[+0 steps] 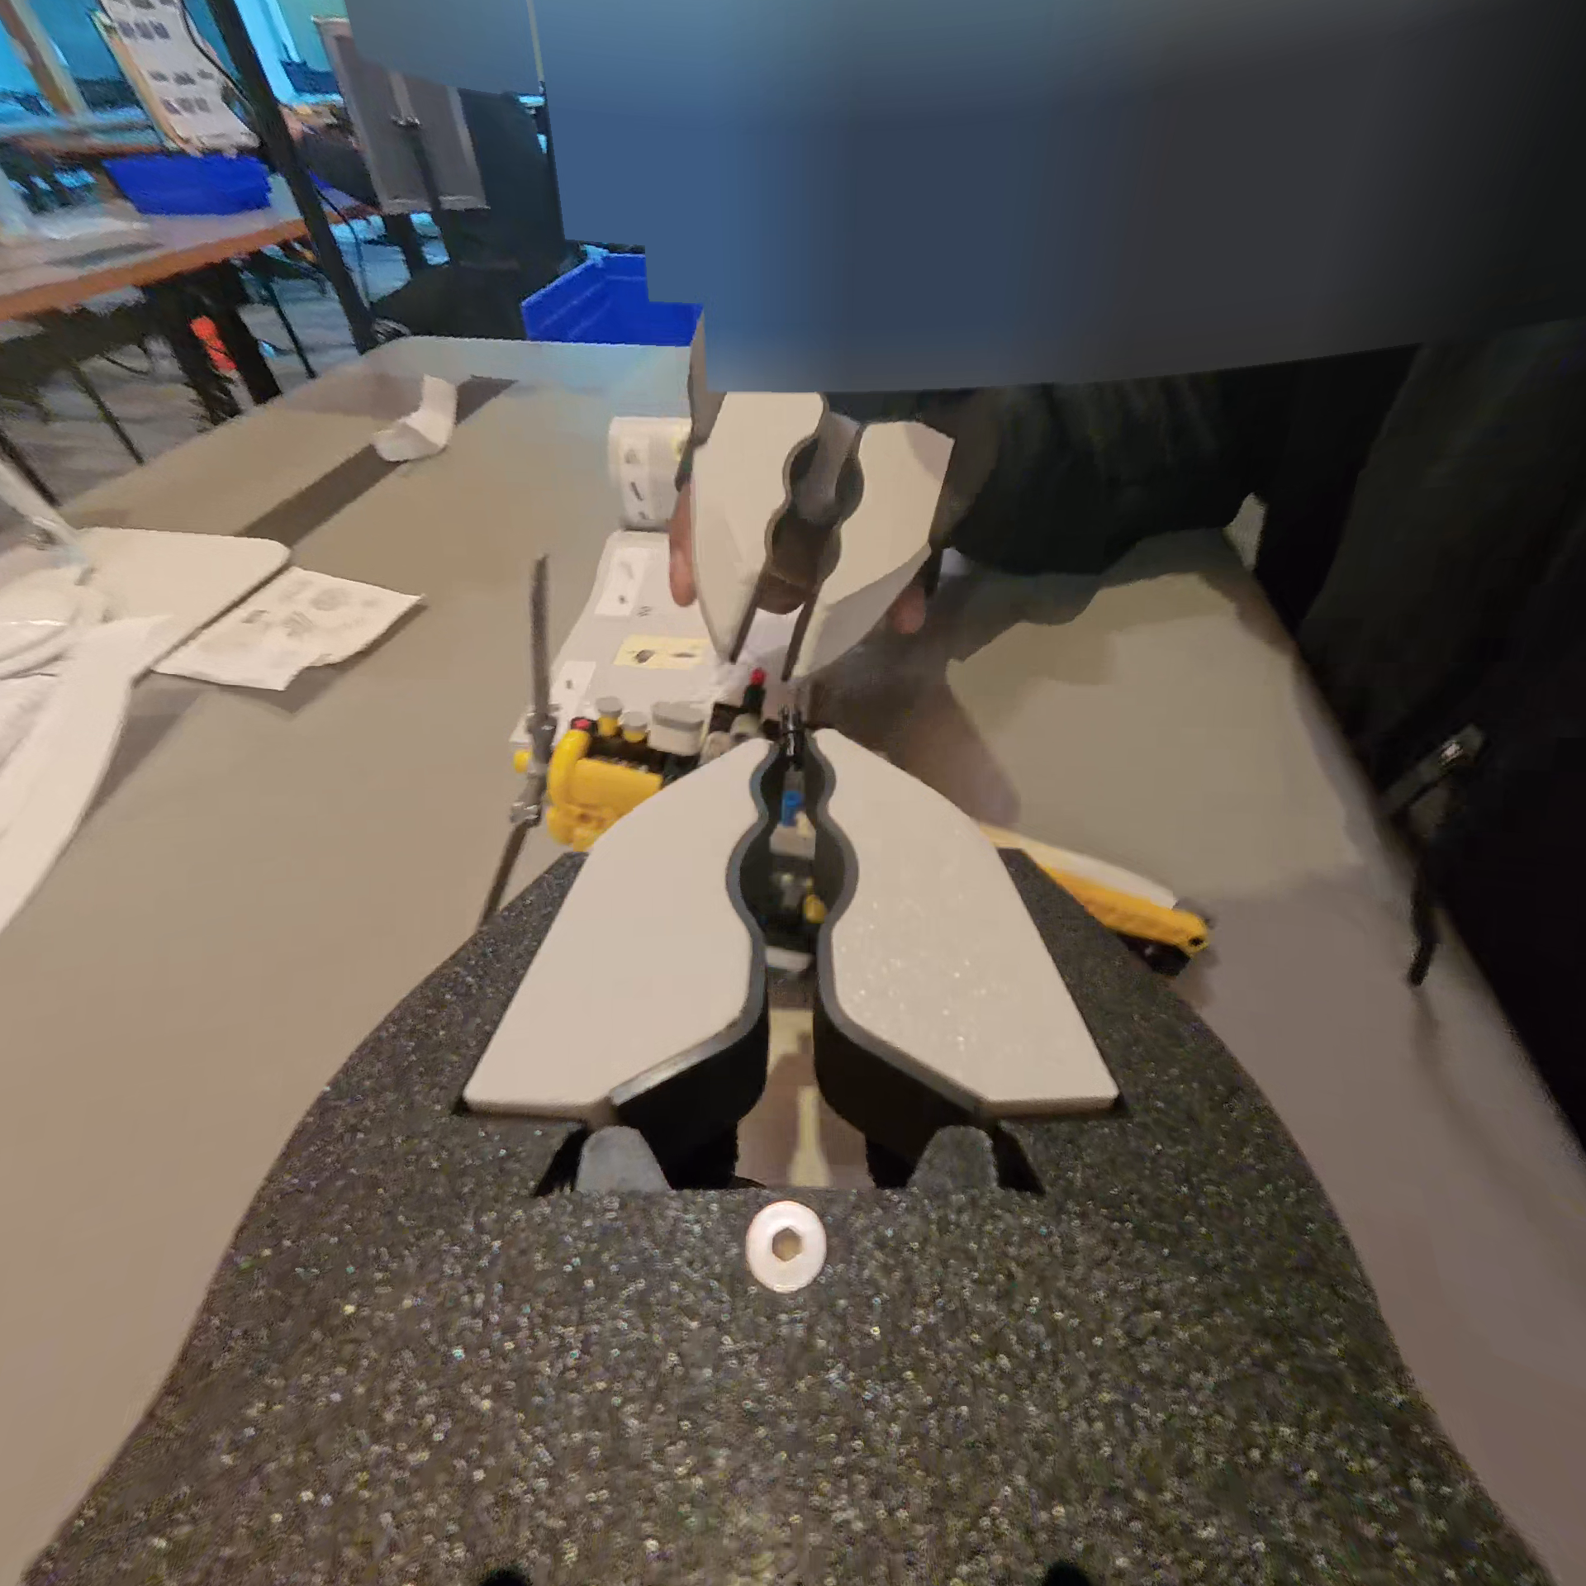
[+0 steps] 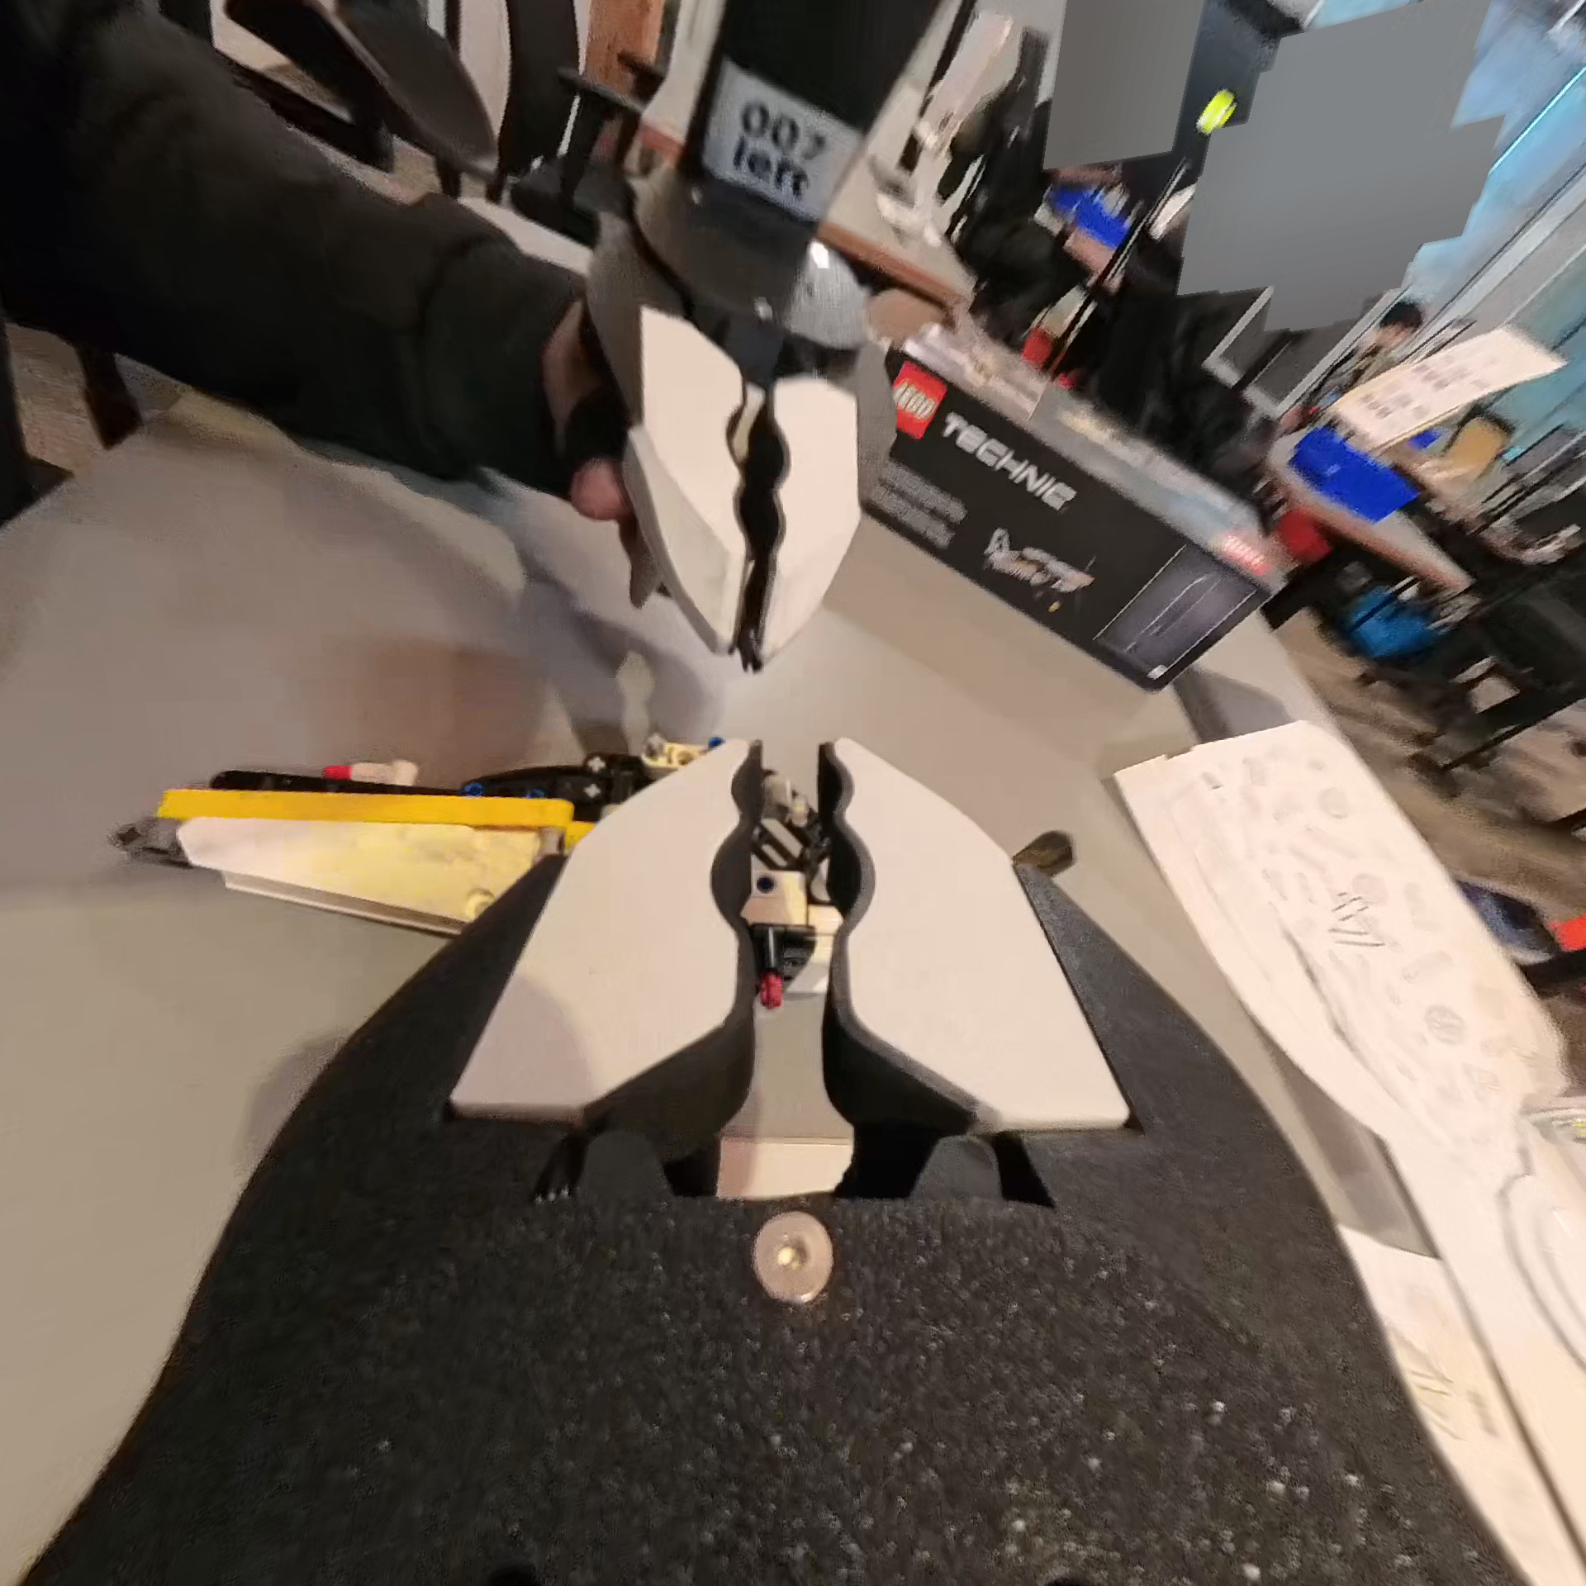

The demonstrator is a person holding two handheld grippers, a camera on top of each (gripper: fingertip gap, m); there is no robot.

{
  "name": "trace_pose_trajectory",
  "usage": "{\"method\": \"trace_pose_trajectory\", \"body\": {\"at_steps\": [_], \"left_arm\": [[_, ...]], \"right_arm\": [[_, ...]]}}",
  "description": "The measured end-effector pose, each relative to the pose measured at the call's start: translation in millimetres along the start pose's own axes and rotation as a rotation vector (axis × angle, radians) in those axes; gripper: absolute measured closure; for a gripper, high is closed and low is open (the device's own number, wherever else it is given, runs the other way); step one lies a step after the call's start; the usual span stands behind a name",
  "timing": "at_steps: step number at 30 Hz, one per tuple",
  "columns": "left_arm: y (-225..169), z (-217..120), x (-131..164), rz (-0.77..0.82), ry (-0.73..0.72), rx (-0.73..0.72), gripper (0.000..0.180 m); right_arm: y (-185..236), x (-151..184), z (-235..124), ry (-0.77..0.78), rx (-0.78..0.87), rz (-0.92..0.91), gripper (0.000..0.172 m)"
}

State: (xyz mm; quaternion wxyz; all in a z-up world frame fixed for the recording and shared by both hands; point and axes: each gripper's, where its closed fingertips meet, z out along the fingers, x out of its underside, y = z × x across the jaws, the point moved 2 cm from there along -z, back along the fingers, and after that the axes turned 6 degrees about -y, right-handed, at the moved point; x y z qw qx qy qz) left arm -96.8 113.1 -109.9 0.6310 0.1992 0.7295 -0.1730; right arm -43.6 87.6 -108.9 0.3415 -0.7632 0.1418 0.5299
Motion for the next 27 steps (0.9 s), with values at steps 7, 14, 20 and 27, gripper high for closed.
{"method": "trace_pose_trajectory", "body": {"at_steps": [7, 14, 20, 27], "left_arm": [[-23, 29, -17, -0.264, -0.065, 0.144, 0.174], [-46, 46, -24, -0.316, -0.063, 0.235, 0.174], [-45, 40, -26, -0.251, -0.049, 0.17, 0.161], [-6, 13, -12, -0.14, 0.084, -0.057, 0.158]], "right_arm": [[27, -20, -19, -0.027, 0.111, -0.262, 0.154], [42, -29, -30, -0.01, 0.147, -0.347, 0.164], [42, -28, -71, 0.081, 0.31, -0.238, 0.167], [28, -25, -235, 0.467, 0.778, -0.059, 0.167]]}}
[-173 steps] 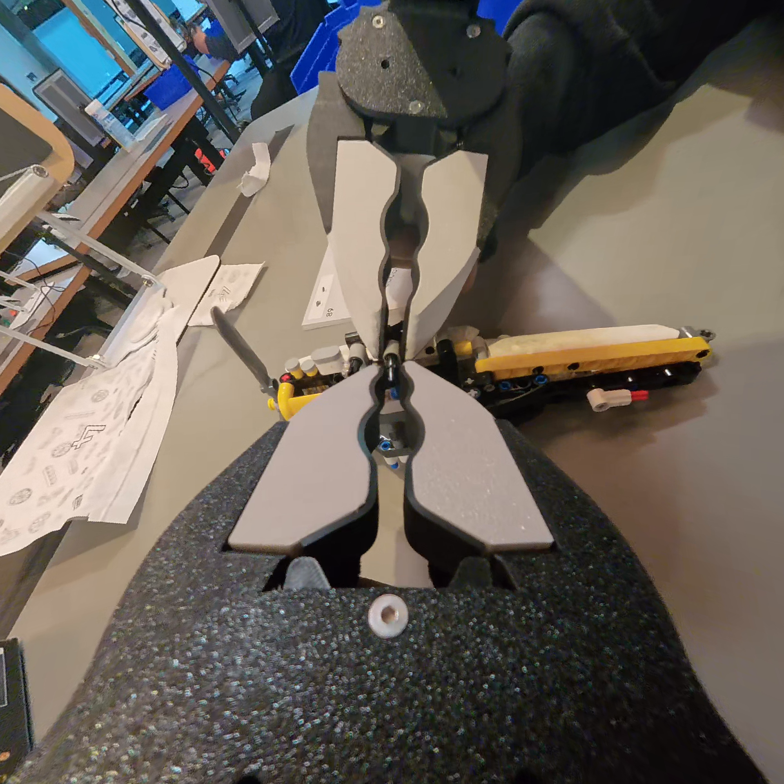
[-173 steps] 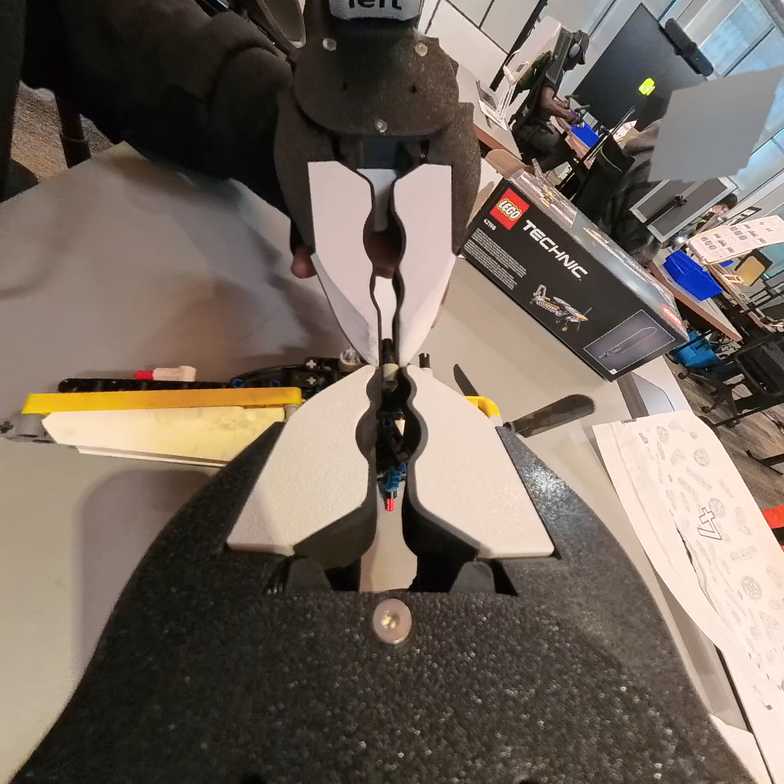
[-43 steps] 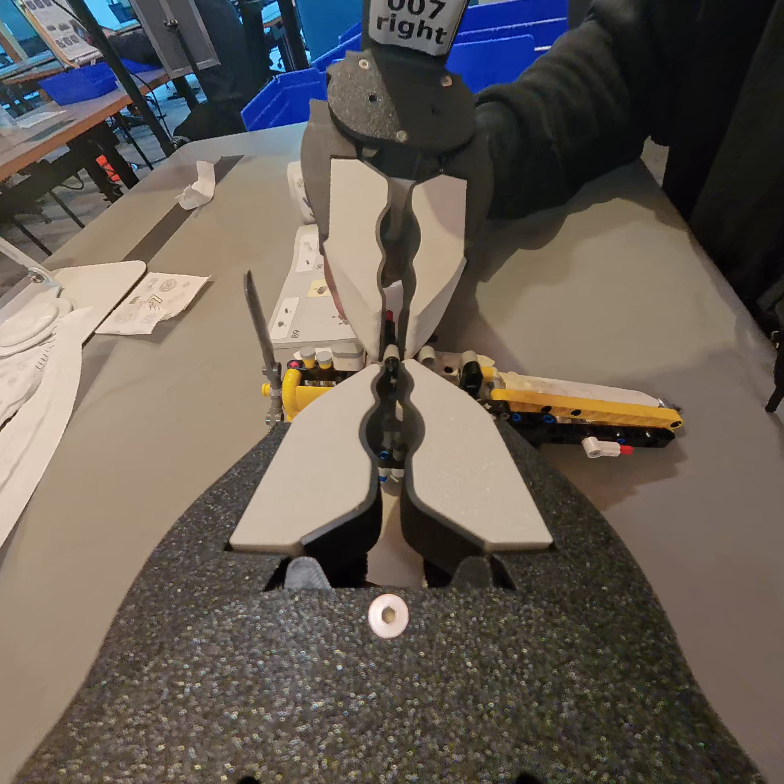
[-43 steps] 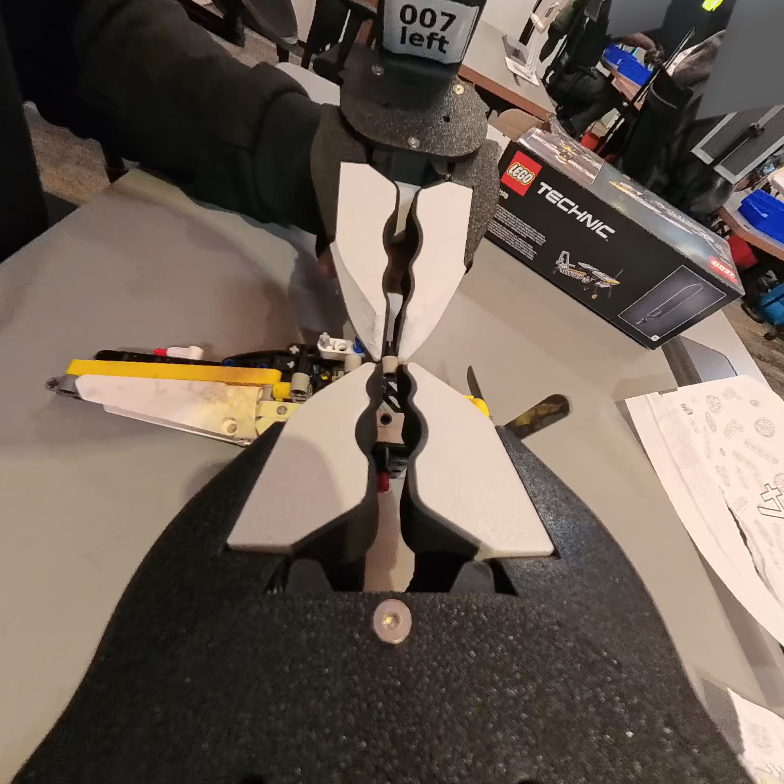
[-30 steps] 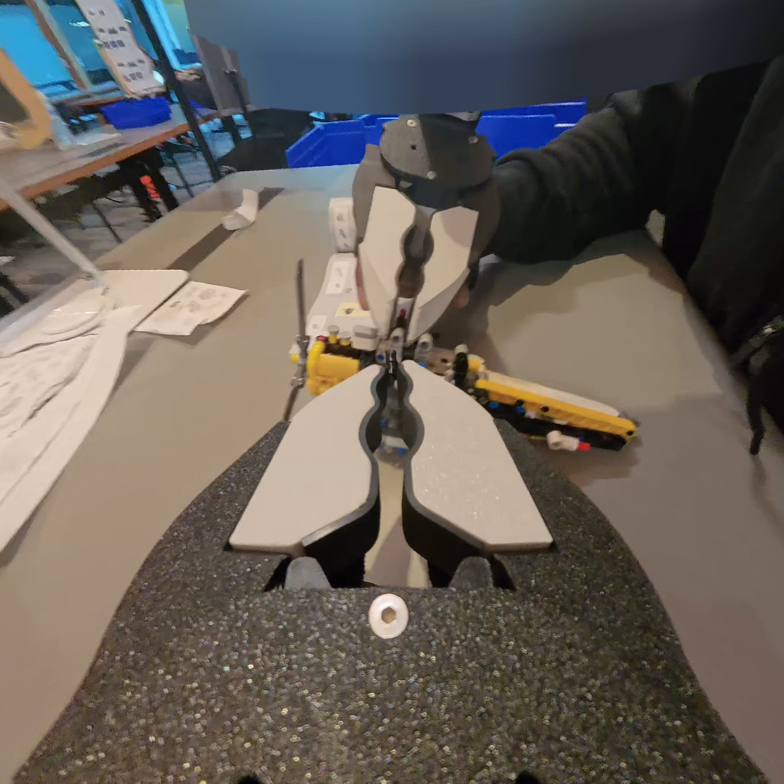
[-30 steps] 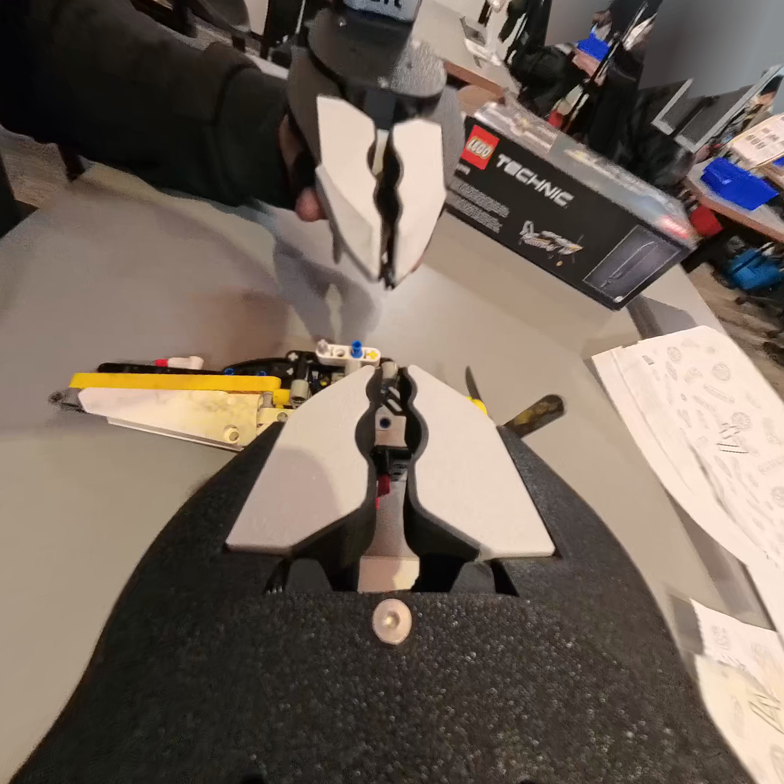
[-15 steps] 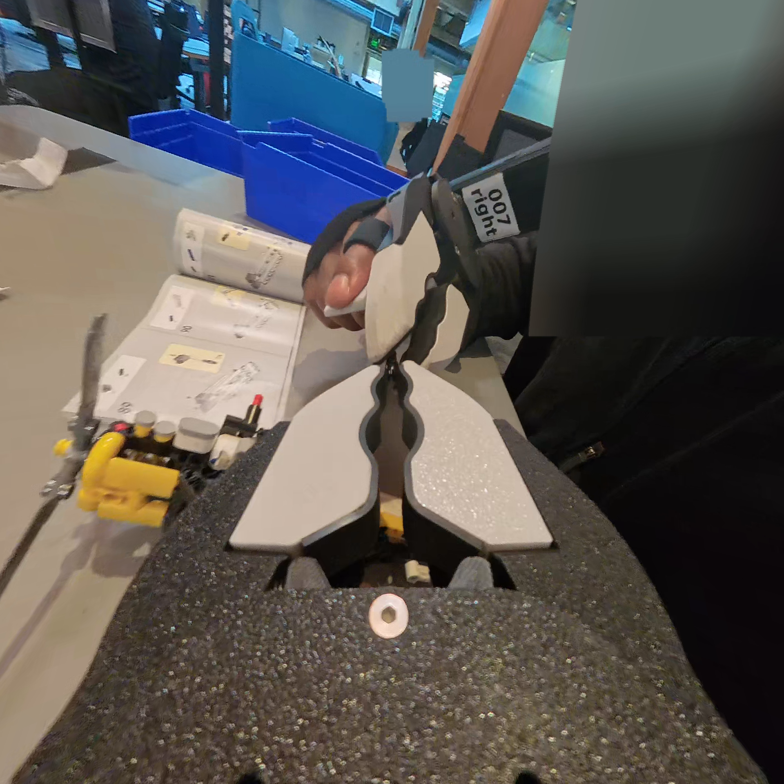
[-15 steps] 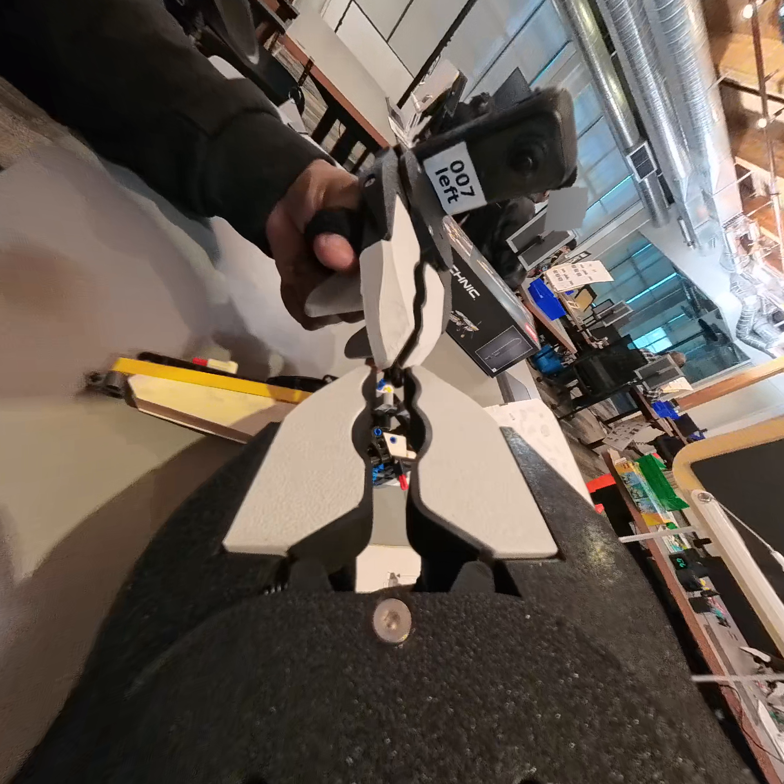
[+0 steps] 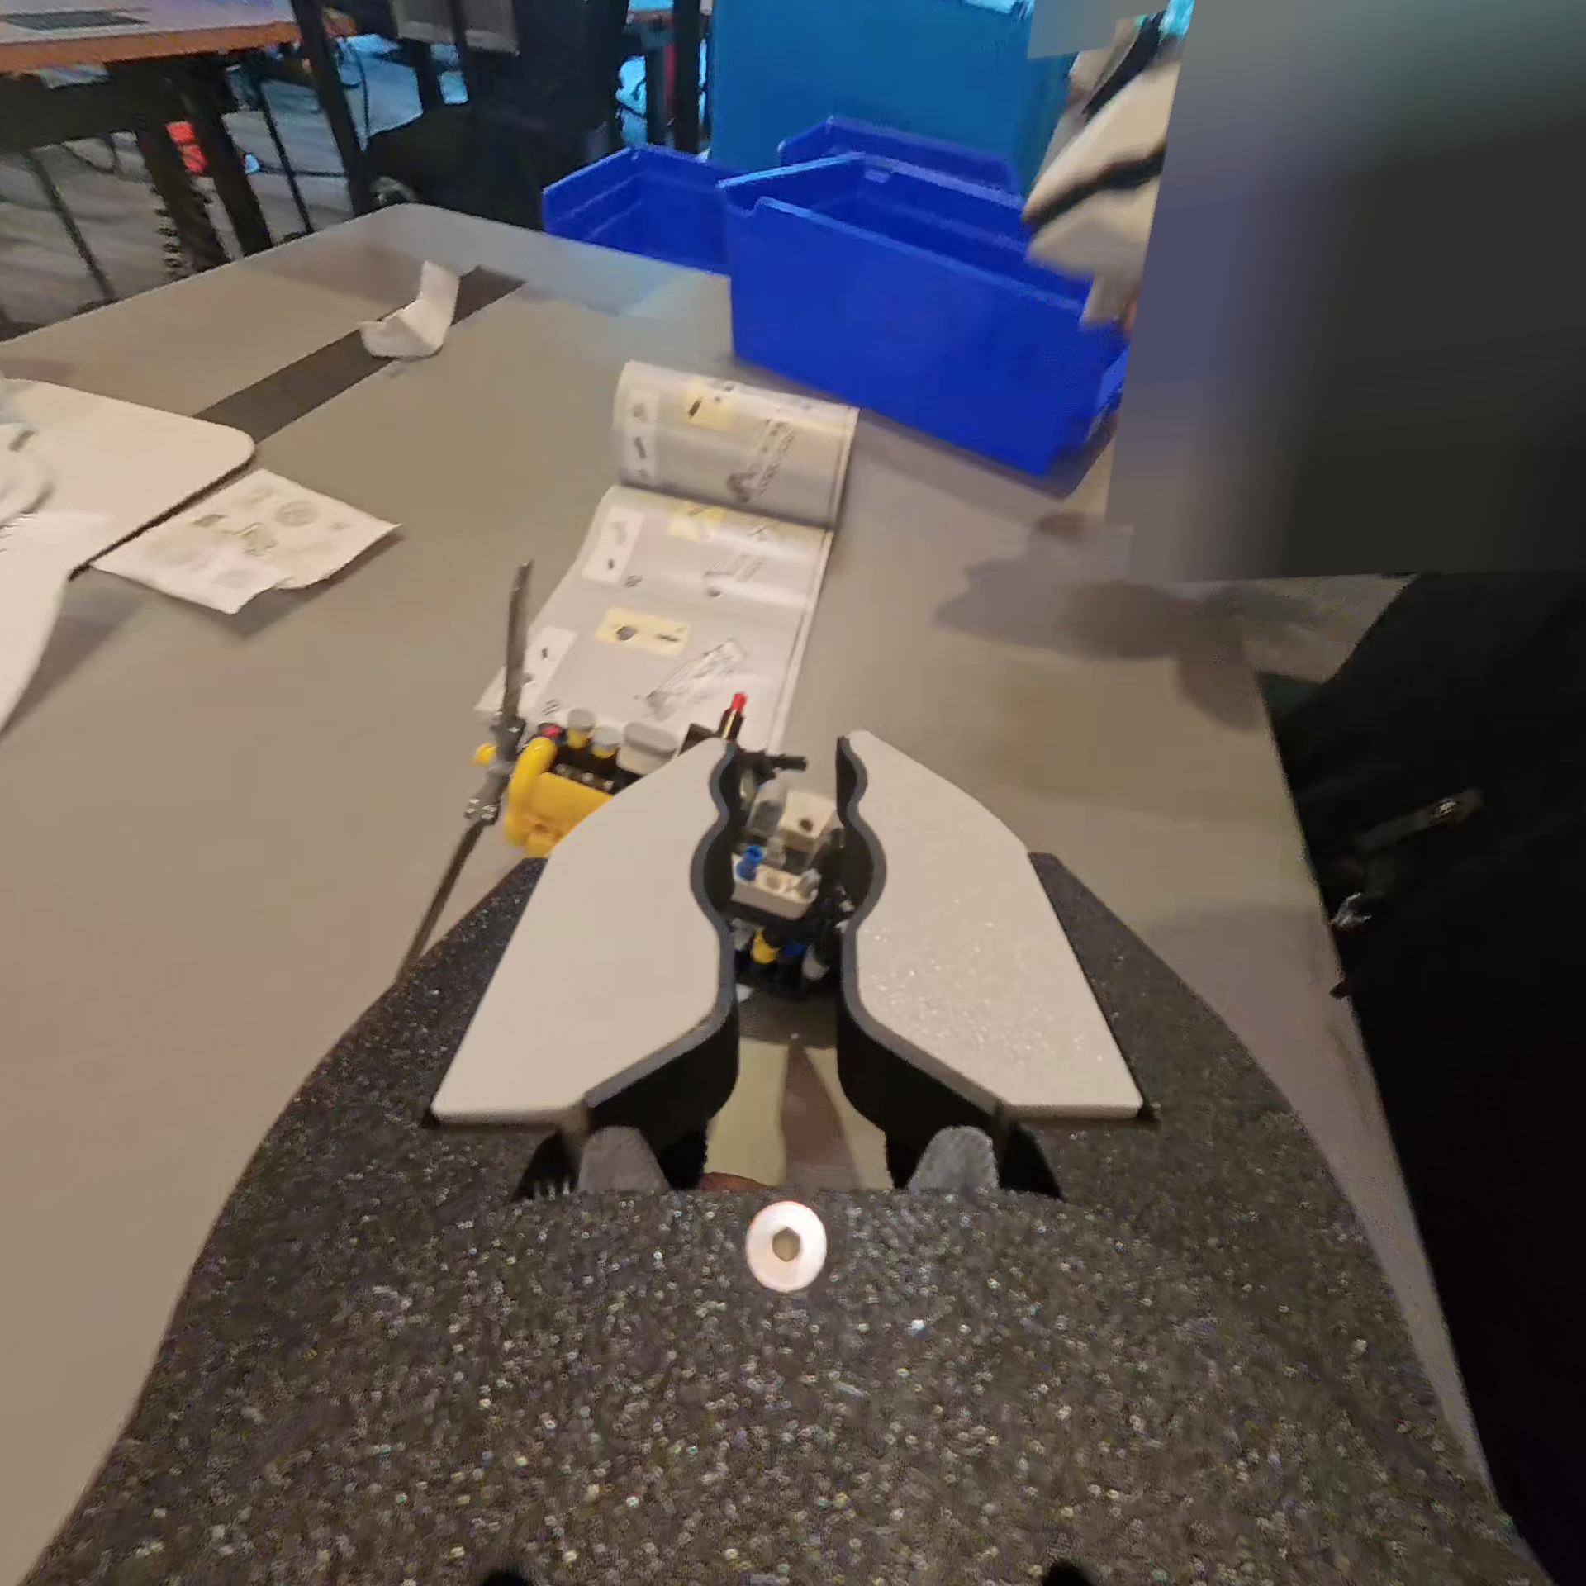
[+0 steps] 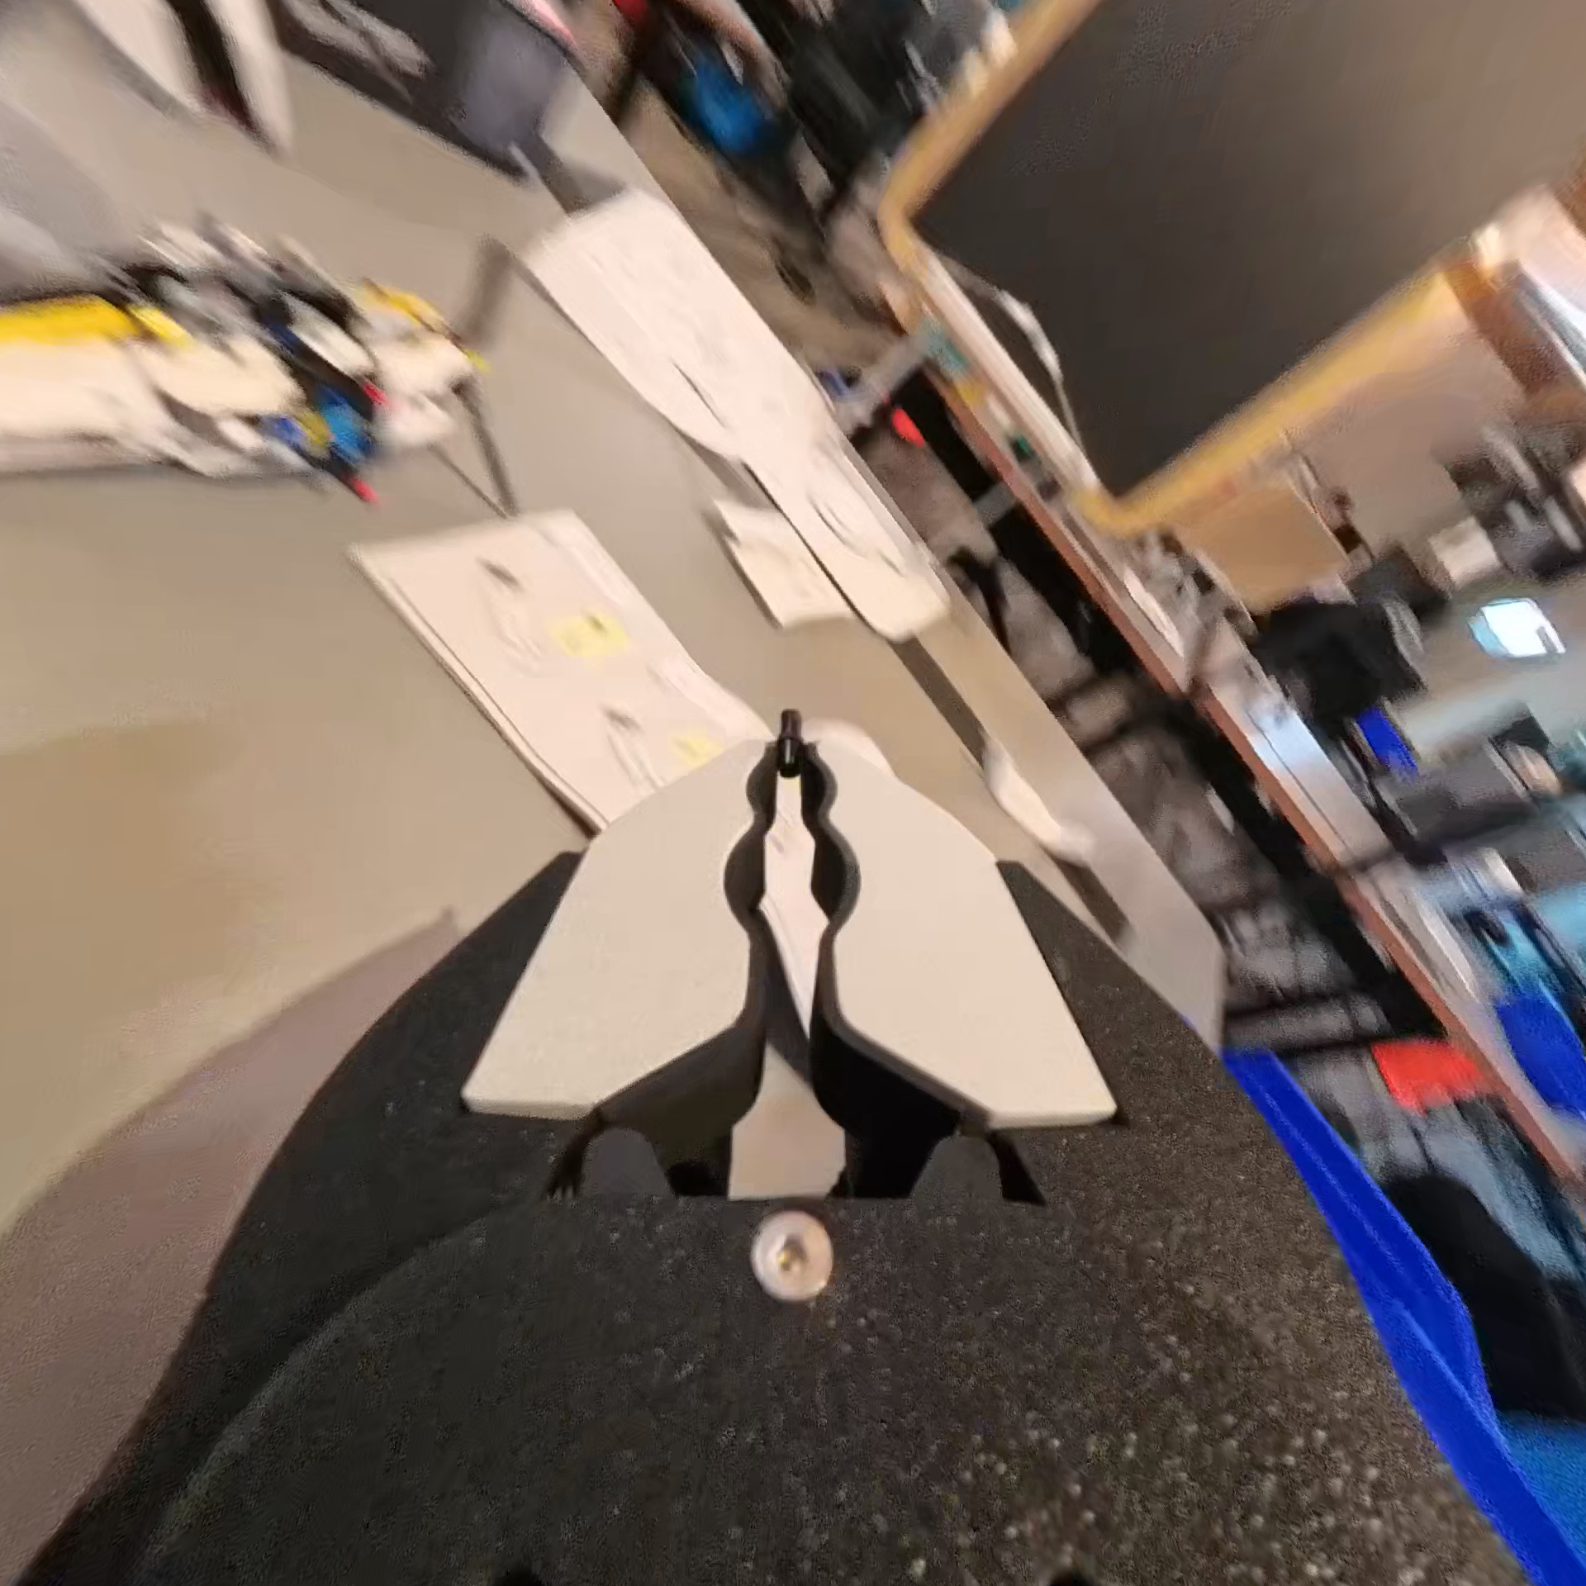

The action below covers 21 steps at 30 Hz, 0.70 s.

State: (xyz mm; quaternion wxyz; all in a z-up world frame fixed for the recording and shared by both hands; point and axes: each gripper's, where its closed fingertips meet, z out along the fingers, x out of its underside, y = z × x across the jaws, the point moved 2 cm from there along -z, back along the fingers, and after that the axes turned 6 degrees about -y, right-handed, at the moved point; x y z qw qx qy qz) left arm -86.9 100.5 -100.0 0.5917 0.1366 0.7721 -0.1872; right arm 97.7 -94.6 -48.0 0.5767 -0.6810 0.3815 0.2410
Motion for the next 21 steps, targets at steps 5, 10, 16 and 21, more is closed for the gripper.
{"method": "trace_pose_trajectory", "body": {"at_steps": [5, 10, 16, 21], "left_arm": [[6, 3, 4, 0.061, 0.051, -0.039, 0.158], [0, 8, 10, 0.079, 0.065, -0.029, 0.158], [0, 4, 11, 0.086, 0.075, -0.046, 0.158], [13, 0, 17, 0.126, 0.12, -0.064, 0.158]], "right_arm": [[-74, 77, -73, 0.292, 0.142, 0.094, 0.167], [-83, 142, -98, 0.47, 0.114, 0.217, 0.161], [-77, 136, -99, 0.503, 0.116, 0.163, 0.155], [-41, 62, -60, 0.356, -0.025, 0.023, 0.157]]}}
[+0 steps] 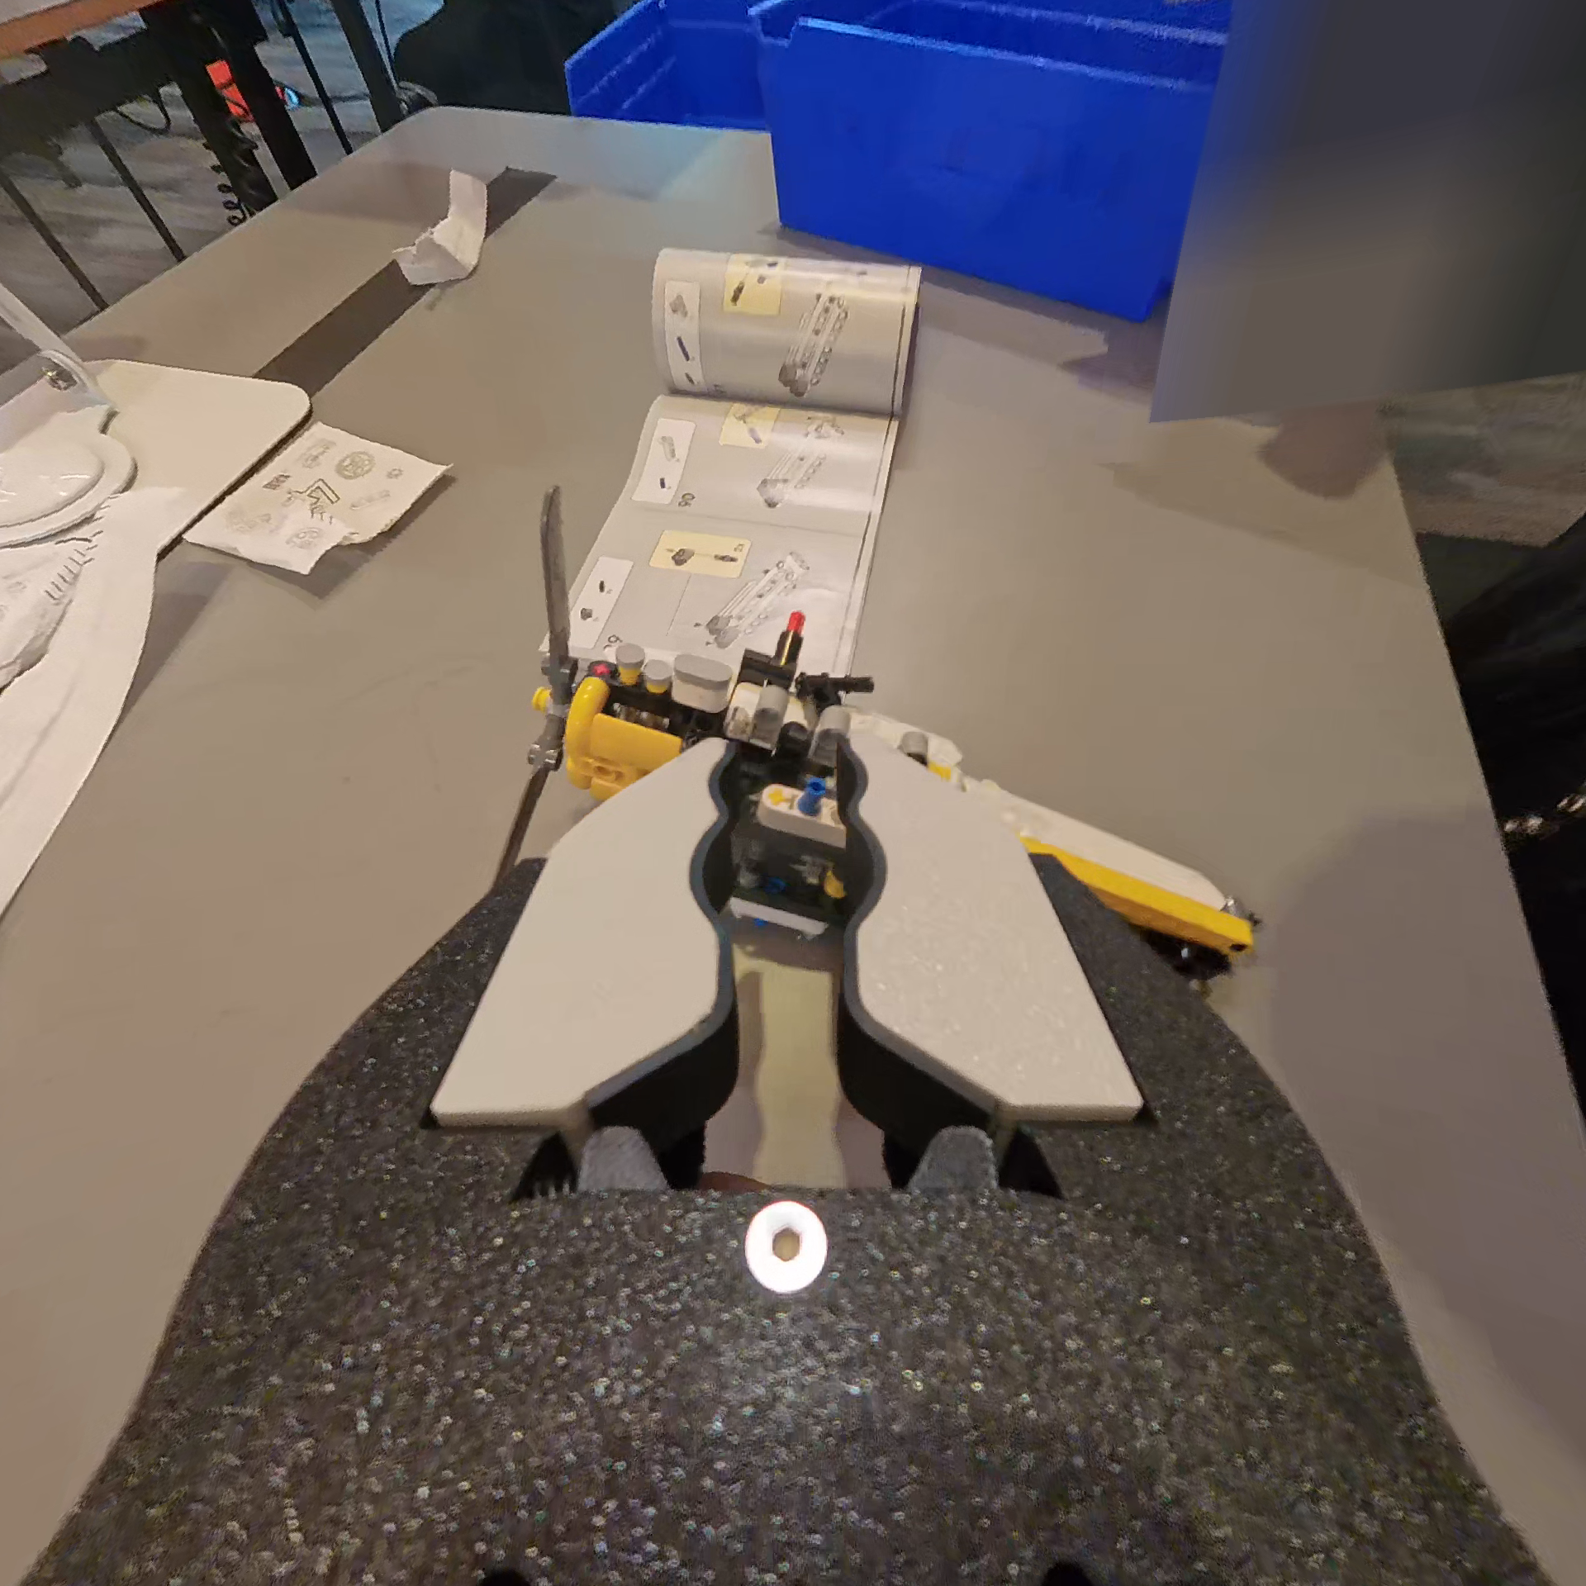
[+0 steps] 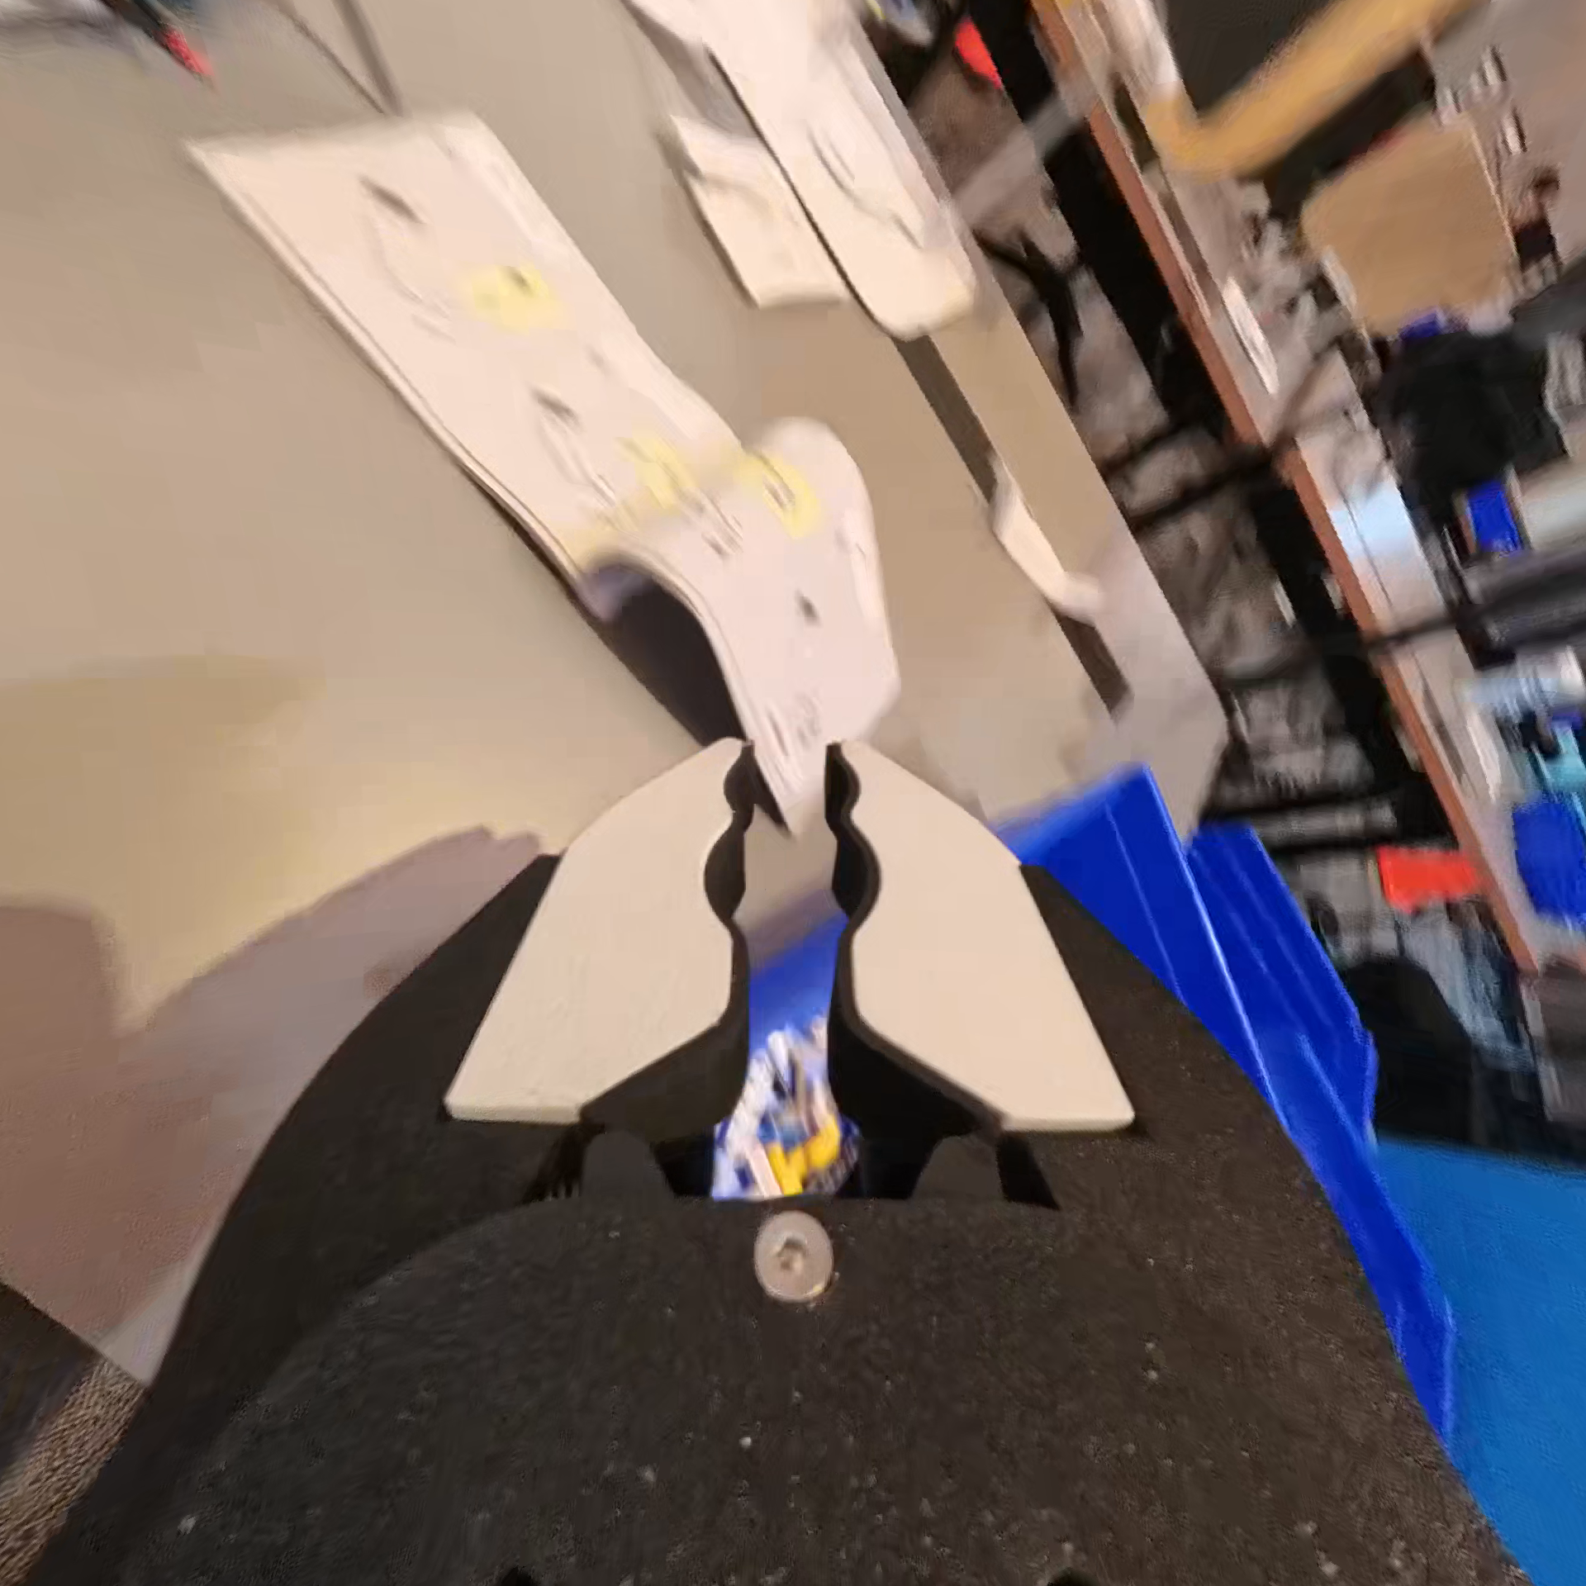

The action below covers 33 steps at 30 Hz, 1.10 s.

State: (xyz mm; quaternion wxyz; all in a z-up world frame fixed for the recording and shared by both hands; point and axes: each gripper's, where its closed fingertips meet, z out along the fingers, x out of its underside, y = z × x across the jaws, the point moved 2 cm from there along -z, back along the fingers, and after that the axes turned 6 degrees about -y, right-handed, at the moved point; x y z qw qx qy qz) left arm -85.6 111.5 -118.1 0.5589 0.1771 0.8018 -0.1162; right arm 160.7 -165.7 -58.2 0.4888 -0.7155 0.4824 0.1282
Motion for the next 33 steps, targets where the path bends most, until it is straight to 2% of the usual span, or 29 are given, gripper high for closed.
{"method": "trace_pose_trajectory", "body": {"at_steps": [6, 9, 12, 16, 21, 25, 33], "left_arm": [[6, 3, 0, 0.059, 0.011, 0.064, 0.158], [4, 7, -3, 0.07, -0.012, 0.116, 0.159], [7, 14, 0, 0.1, 0.013, 0.134, 0.159], [10, 20, 1, 0.146, 0.02, 0.154, 0.158], [12, 25, 1, 0.195, 0.021, 0.176, 0.157], [11, 26, 2, 0.207, 0.022, 0.197, 0.164], [16, 27, 3, 0.068, -0.058, 0.223, 0.166]], "right_arm": [[121, -121, 64, -0.338, -0.407, -0.109, 0.156], [166, -163, 103, -0.444, -0.522, -0.127, 0.156], [189, -189, 134, -0.489, -0.571, -0.134, 0.156], [198, -199, 159, -0.486, -0.617, -0.13, 0.153], [201, -199, 168, -0.496, -0.668, -0.118, 0.155], [203, -200, 173, -0.503, -0.696, -0.121, 0.158], [199, -198, 180, -0.47, -0.724, -0.165, 0.162]]}}
